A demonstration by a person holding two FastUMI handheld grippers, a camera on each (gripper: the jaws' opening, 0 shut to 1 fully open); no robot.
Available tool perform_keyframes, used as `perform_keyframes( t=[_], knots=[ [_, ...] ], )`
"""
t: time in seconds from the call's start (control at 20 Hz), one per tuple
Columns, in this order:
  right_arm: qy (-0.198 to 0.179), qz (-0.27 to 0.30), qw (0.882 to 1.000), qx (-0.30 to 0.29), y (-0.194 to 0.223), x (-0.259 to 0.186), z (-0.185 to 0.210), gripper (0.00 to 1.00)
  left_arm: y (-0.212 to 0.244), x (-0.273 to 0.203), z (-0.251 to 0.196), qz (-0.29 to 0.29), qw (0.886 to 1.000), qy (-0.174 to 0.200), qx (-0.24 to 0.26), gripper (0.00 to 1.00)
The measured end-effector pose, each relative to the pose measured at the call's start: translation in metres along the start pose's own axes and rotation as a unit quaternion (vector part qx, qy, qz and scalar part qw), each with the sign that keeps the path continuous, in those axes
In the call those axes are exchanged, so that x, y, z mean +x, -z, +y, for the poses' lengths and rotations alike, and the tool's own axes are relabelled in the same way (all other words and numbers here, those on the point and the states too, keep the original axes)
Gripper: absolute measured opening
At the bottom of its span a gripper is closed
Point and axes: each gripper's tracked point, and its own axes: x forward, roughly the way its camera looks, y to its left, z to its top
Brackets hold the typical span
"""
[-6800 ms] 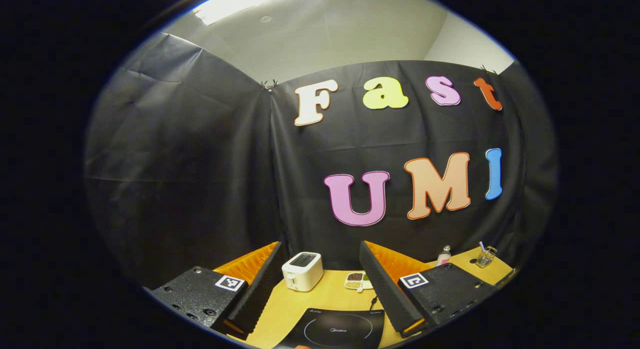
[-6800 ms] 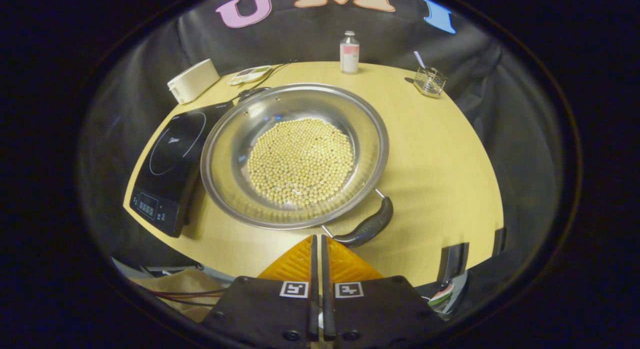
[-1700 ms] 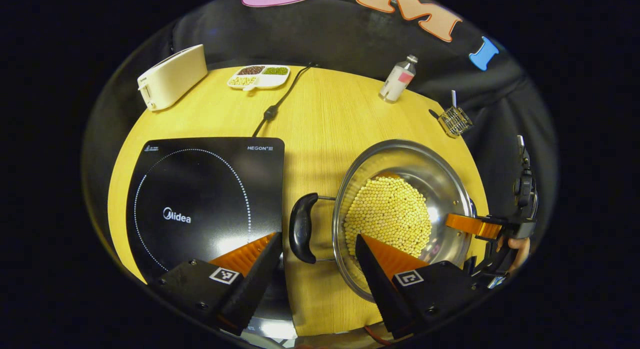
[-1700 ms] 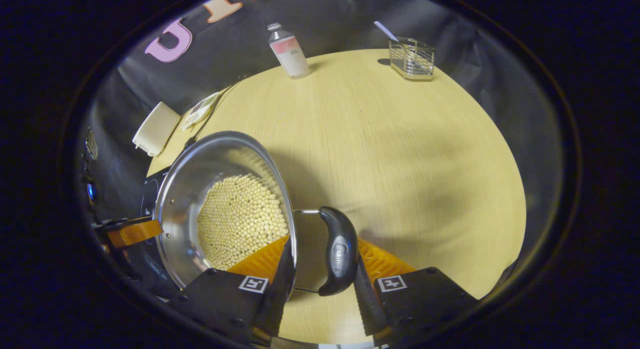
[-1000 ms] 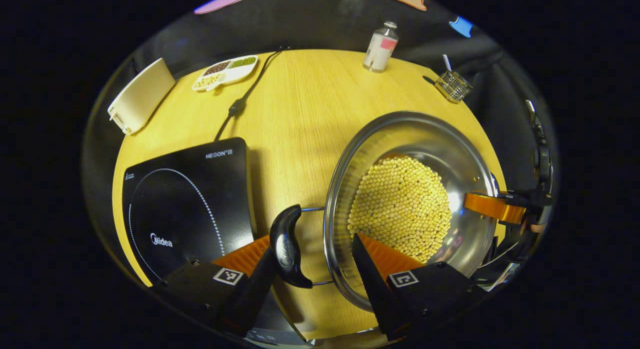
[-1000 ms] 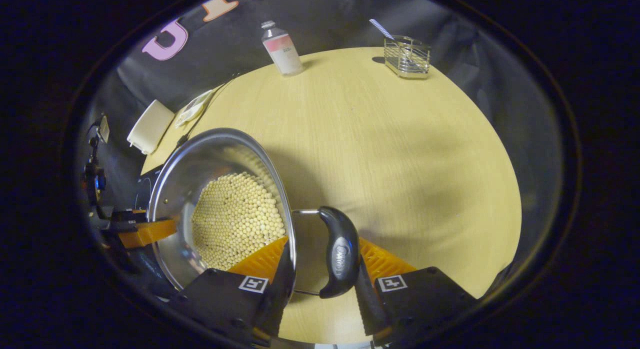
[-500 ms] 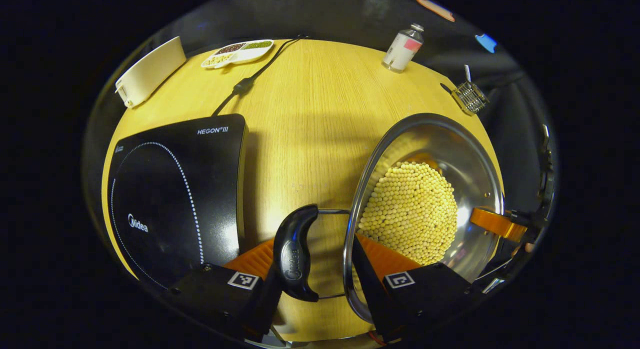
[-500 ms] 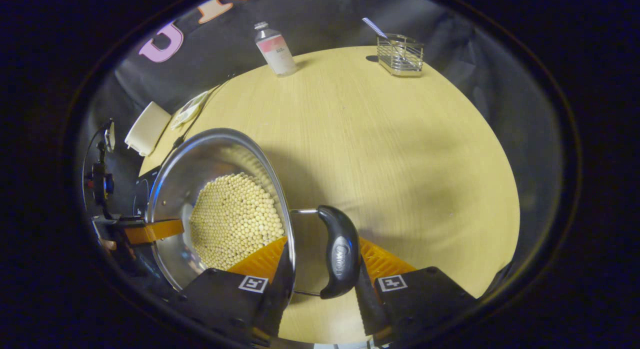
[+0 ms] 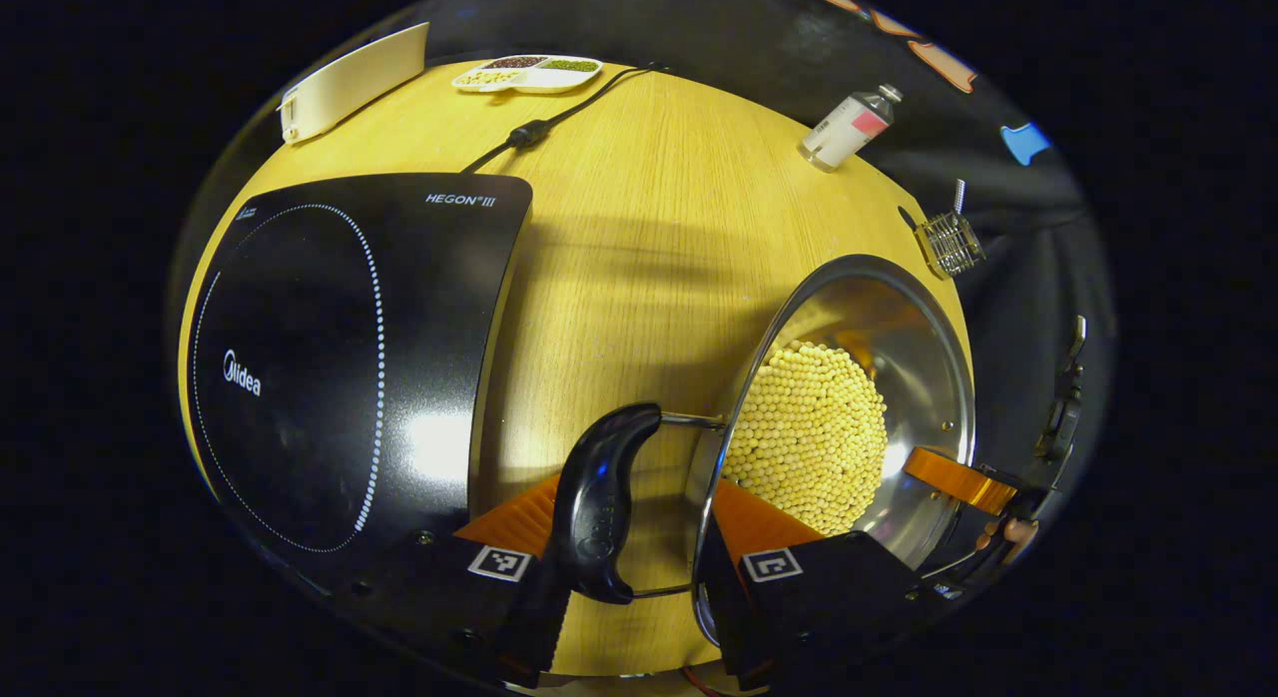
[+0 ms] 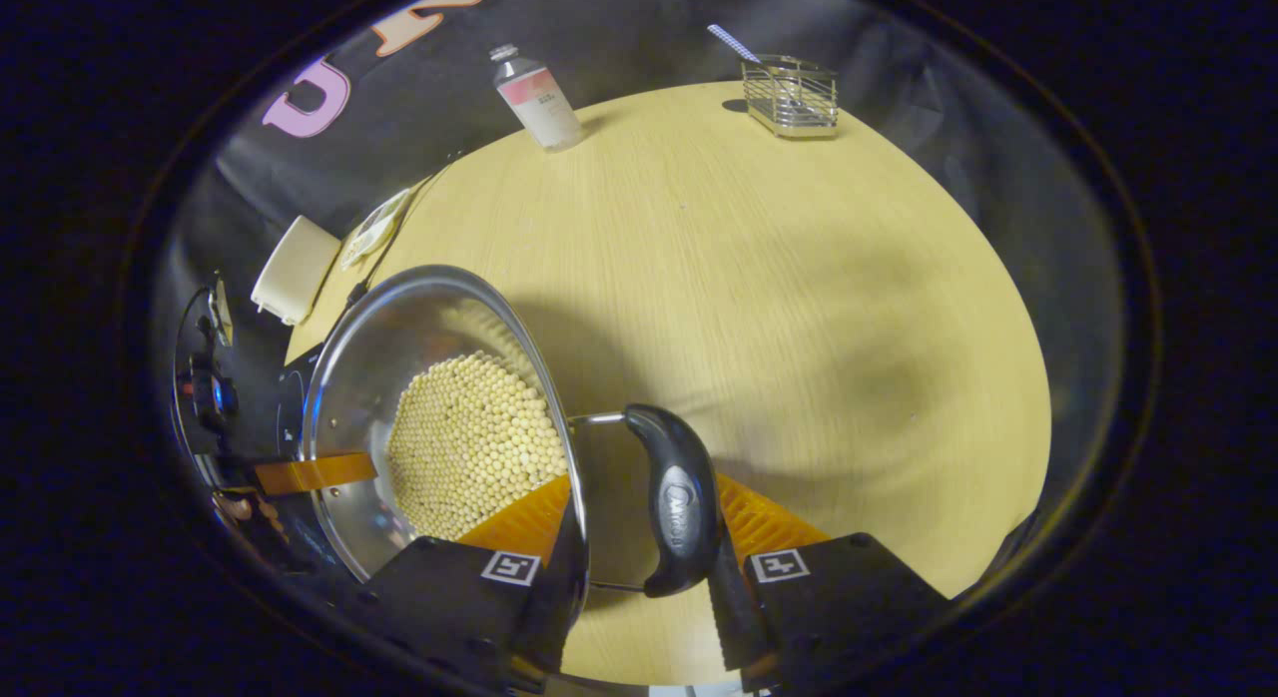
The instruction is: First push the handle of the pot to place it horizontally, then grasp the pot with both hands and set it on the induction cooktop.
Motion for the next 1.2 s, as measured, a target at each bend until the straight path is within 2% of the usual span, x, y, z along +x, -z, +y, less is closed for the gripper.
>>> perform_keyframes(
  t=[0.1, 0.15, 0.2, 0.25, 0.3, 0.35, 0.6, 0.75, 0.8, 0.85, 1.2],
  knots=[
    [-0.008, -0.001, 1.000, 0.007, 0.001, 0.002, 0.002, 0.53, 0.003, -0.002, 0.000, -0.003, 1.000, -0.004, -0.005, 0.62],
    [-0.012, 0.000, 1.000, 0.007, 0.001, 0.001, 0.002, 0.58, 0.004, -0.002, 0.000, -0.006, 1.000, -0.006, -0.005, 0.62],
    [-0.016, -0.001, 1.000, 0.009, 0.002, 0.000, 0.002, 0.53, 0.005, -0.004, 0.000, -0.008, 1.000, -0.008, -0.007, 0.61],
    [-0.018, 0.000, 1.000, 0.010, 0.002, -0.001, 0.001, 0.53, 0.007, -0.004, 0.000, -0.010, 1.000, -0.010, -0.010, 0.61],
    [-0.019, 0.000, 1.000, 0.010, 0.004, -0.001, 0.000, 0.58, 0.009, -0.005, -0.001, -0.012, 1.000, -0.013, -0.009, 0.61],
    [-0.020, -0.001, 1.000, 0.009, 0.005, -0.001, -0.002, 0.53, 0.010, -0.007, -0.002, -0.015, 1.000, -0.015, -0.005, 0.61],
    [-0.030, -0.008, 0.999, 0.016, 0.009, -0.009, -0.005, 0.53, 0.010, -0.015, -0.007, -0.030, 0.999, -0.021, 0.014, 0.61],
    [-0.029, -0.017, 0.999, 0.019, 0.006, -0.016, -0.003, 0.53, 0.006, -0.022, -0.010, -0.037, 0.999, -0.016, 0.023, 0.61],
    [-0.028, -0.020, 0.999, 0.020, 0.007, -0.019, -0.001, 0.57, 0.004, -0.024, -0.011, -0.040, 0.999, -0.014, 0.027, 0.61],
    [-0.027, -0.024, 0.999, 0.023, 0.005, -0.022, 0.001, 0.53, 0.003, -0.026, -0.011, -0.041, 0.999, -0.010, 0.031, 0.61],
    [0.003, -0.053, 0.997, 0.055, 0.015, -0.042, 0.032, 0.52, -0.020, -0.045, 0.009, -0.040, 0.996, 0.019, 0.071, 0.61]
  ],
)
